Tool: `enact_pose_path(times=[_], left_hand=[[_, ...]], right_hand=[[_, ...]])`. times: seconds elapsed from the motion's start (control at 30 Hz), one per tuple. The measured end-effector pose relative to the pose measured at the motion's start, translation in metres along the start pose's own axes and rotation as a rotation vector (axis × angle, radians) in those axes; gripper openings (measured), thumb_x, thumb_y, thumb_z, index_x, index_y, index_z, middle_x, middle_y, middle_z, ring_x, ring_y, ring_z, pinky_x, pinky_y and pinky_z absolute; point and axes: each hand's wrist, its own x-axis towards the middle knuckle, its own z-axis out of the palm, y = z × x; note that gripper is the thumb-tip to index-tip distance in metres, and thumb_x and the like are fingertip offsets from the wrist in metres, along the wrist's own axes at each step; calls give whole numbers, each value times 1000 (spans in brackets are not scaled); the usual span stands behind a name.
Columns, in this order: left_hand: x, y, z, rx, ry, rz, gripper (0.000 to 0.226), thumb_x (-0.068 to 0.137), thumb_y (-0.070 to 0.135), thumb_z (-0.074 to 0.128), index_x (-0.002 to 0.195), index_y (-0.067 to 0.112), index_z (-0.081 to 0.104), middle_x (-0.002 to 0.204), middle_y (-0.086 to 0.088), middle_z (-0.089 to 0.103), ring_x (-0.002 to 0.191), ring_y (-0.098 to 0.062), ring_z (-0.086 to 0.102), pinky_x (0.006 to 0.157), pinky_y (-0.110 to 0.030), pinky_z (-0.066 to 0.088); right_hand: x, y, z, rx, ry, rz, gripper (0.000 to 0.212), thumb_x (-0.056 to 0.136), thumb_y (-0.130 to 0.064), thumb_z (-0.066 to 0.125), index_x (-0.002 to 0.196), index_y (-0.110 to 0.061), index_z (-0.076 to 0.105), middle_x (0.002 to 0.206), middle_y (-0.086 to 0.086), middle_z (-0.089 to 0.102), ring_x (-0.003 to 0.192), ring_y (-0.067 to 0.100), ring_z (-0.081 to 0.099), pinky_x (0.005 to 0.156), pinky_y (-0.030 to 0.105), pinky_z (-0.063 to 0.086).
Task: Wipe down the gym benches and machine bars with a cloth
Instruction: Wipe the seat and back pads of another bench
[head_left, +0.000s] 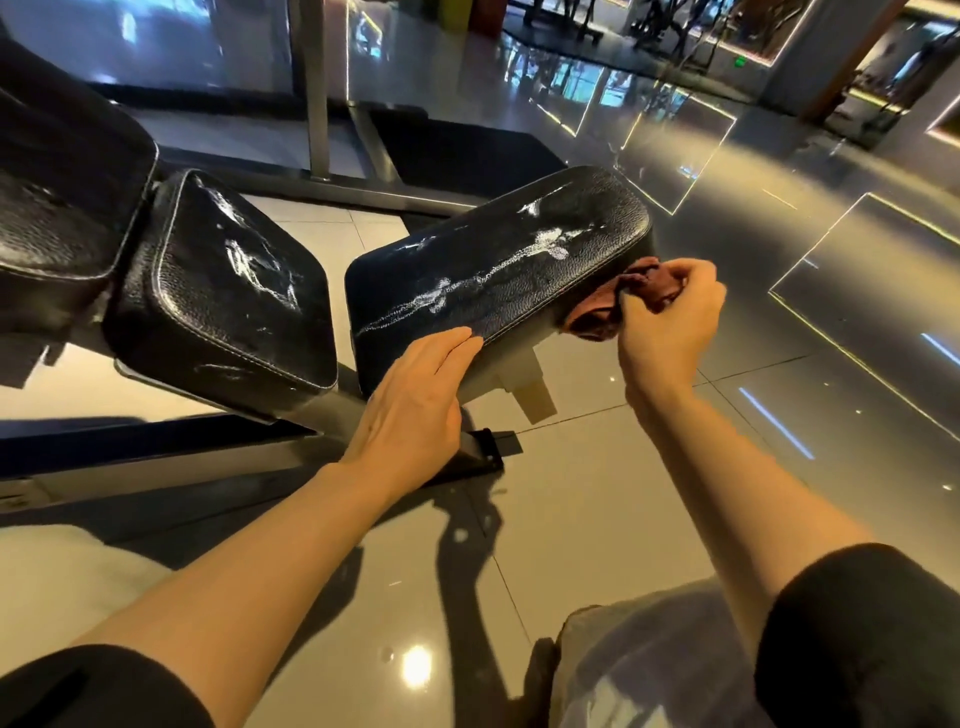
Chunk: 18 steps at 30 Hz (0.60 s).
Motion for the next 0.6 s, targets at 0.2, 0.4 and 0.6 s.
enact_pose_path(times=[0.2,0.4,0.6], left_hand=[[-11,-7,-6,48,-56,28,64,83,-7,60,143,8,42,147,-6,42,135,-19,36,110,-26,24],[-19,-8,-9,45,-89,11,67,85,-3,60,146,12,38,150,-2,37,139,-15,31,111,-25,22],[-17,-1,-8,-1,-63,-21,66,85,-1,60,146,11,38,149,-5,38,139,-17,31,113,-29,24]], right_hand=[[-16,7,23,-18,-110,59,32,75,6,62,96,-16,51,103,3,48,88,13,46,69,11,40],[-76,6,24,-41,-532,-106,37,70,13,60,89,-18,54,100,4,55,81,1,46,64,4,34],[-66,-9,9,-5,-343,-70,28,71,3,61,91,-15,56,94,2,53,80,9,48,64,14,38]])
